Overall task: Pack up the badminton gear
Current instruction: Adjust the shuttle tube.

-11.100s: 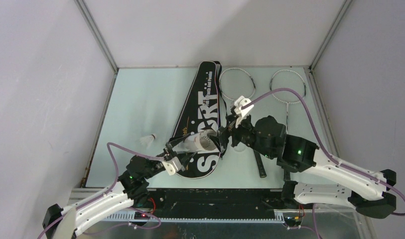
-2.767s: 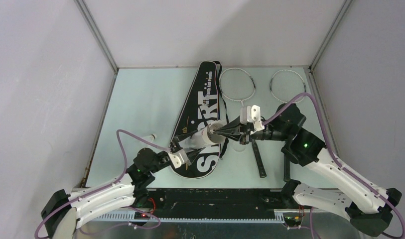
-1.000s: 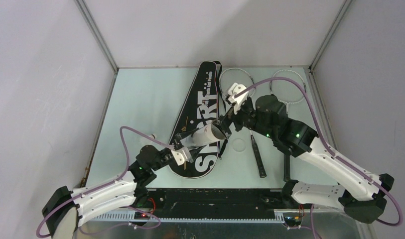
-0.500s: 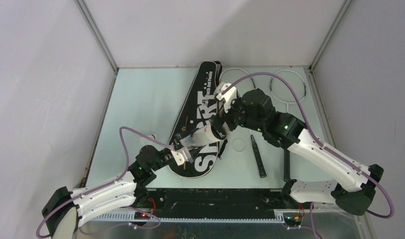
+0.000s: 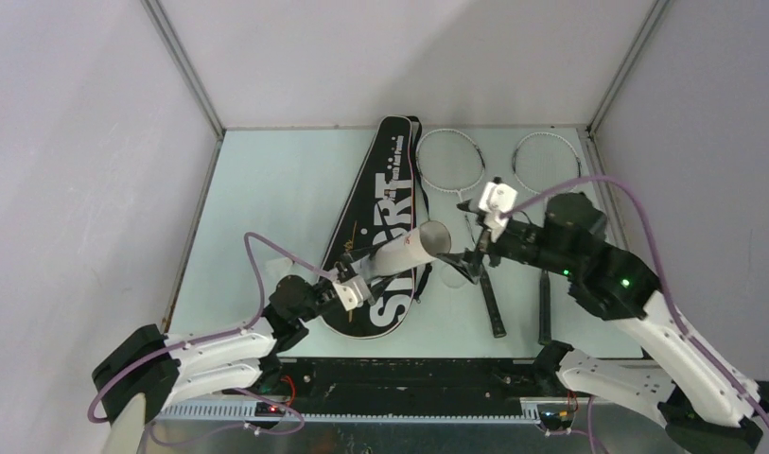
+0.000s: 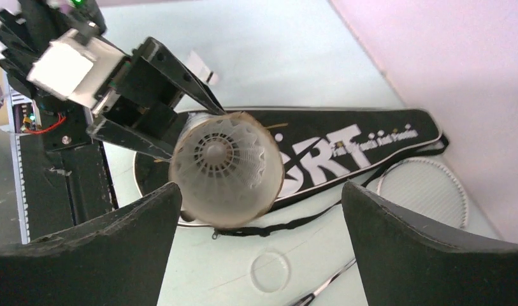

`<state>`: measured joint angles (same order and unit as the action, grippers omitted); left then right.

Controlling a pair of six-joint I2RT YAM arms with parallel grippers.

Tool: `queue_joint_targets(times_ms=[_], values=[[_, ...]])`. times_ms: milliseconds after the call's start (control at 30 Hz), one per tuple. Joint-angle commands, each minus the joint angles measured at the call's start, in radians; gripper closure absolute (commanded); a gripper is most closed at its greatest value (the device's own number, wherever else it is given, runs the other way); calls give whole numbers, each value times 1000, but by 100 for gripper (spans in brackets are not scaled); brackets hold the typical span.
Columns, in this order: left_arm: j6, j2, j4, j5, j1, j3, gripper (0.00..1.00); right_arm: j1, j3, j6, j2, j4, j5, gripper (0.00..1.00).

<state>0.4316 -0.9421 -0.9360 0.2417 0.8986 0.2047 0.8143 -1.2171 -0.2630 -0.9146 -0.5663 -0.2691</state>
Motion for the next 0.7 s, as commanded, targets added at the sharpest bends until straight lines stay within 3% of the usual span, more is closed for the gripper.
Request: queue_joint_targets(times_ms=[0, 333, 500, 667], values=[[-55, -41, -156, -78, -8, -28, 49, -32, -5, -50, 64, -4, -71, 1], [-31, -21, -145, -116, -9, -18, 49, -182, 30, 46, 114, 89, -1, 1], [-12, -35, -166, -131, -8, -16, 49, -288, 145, 73, 163, 214, -179, 1], [-78, -19, -175, -175, -9, 10, 49, -325, 188, 98, 156, 220, -314, 1]])
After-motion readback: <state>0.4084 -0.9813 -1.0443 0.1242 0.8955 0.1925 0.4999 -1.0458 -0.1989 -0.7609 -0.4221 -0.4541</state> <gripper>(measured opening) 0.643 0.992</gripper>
